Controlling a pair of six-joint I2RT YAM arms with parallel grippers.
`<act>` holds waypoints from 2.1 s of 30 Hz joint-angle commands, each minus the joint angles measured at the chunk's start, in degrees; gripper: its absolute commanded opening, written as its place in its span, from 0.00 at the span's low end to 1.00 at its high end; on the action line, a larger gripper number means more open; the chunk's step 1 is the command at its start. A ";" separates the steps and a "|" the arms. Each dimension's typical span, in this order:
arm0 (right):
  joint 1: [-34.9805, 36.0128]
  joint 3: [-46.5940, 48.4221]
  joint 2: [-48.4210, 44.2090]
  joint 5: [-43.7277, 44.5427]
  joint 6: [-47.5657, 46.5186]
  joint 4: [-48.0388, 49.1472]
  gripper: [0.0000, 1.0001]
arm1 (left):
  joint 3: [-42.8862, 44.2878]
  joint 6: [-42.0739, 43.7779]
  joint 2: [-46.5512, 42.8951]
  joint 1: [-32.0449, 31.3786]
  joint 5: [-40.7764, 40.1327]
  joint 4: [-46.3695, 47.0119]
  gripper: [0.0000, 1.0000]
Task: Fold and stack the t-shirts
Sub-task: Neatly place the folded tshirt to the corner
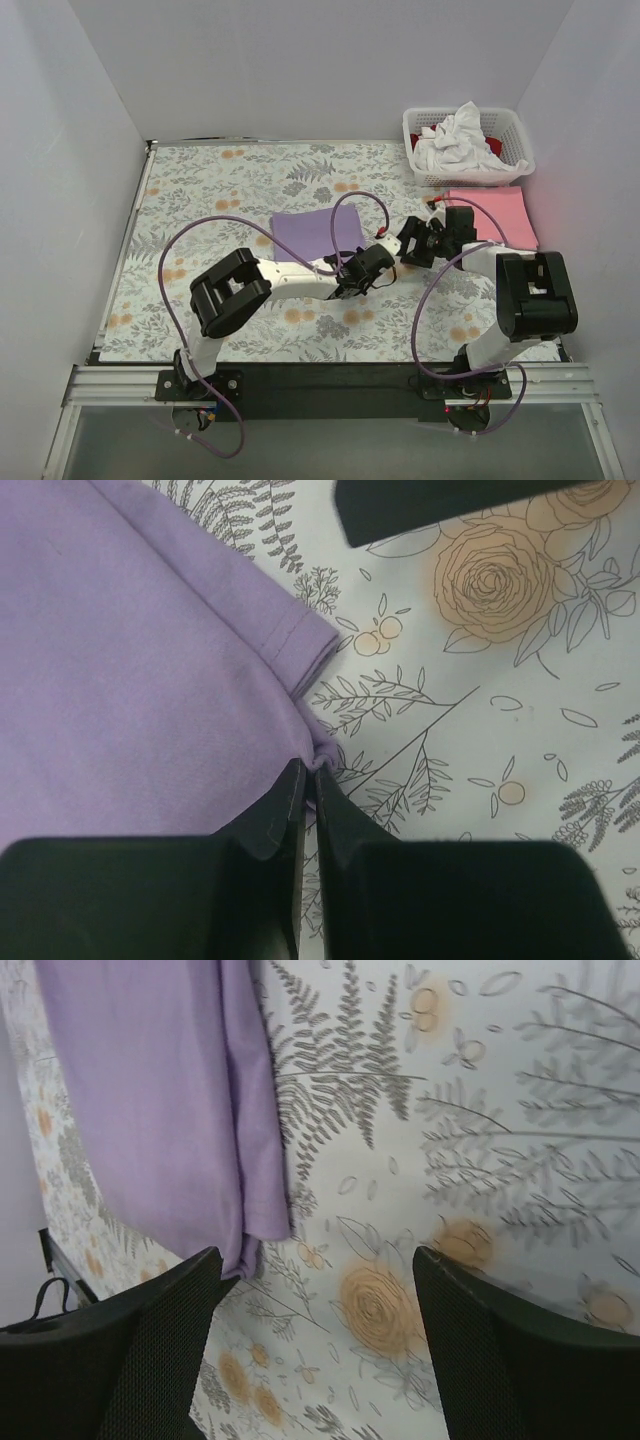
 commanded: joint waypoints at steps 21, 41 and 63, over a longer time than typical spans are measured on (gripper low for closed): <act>18.31 10.12 17.88 -3.26 8.65 12.53 0.68 | -6.83 -4.30 -14.58 0.25 -2.87 5.87 0.00; 16.21 9.77 14.30 -3.97 0.58 8.06 0.01 | 0.26 -14.14 -19.24 0.51 3.11 -6.23 0.56; 0.33 35.41 8.66 23.88 -27.99 -42.73 0.01 | -25.53 -16.77 -48.84 37.42 12.28 -13.28 0.85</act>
